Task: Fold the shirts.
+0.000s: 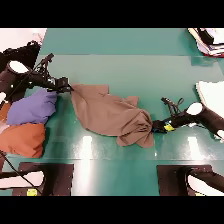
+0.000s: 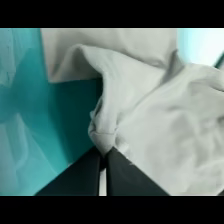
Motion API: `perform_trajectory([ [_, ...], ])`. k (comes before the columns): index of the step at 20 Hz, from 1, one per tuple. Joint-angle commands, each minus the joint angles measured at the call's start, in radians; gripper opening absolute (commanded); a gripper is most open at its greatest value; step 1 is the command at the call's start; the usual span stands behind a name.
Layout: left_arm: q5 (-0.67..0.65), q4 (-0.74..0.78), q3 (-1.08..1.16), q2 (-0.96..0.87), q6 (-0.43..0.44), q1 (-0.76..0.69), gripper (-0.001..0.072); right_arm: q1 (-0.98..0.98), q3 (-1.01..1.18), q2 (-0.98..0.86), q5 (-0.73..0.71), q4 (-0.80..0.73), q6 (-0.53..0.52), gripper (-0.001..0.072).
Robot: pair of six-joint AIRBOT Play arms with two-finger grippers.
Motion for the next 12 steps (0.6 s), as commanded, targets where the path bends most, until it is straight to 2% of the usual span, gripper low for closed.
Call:
perform_trajectory([
  [1, -0.006, 0.035, 0.048, 0.071, -0.003, 0.003, 0.0022, -0.008, 0.137, -0.018, 0.045, -0.083, 0.018, 0.0016],
  [5, -0.034, 0.133, 0.283, 0.254, -0.023, 0.003, 0.0023, -0.152, 0.407, 0.13, 0.114, -0.131, 0.018, 0.0016],
  [12, -0.047, 0.136, 0.747, 0.47, -0.082, 0.003, 0.0023, -0.357, 0.863, 0.38, 0.139, -0.13, 0.007, 0.0016],
])
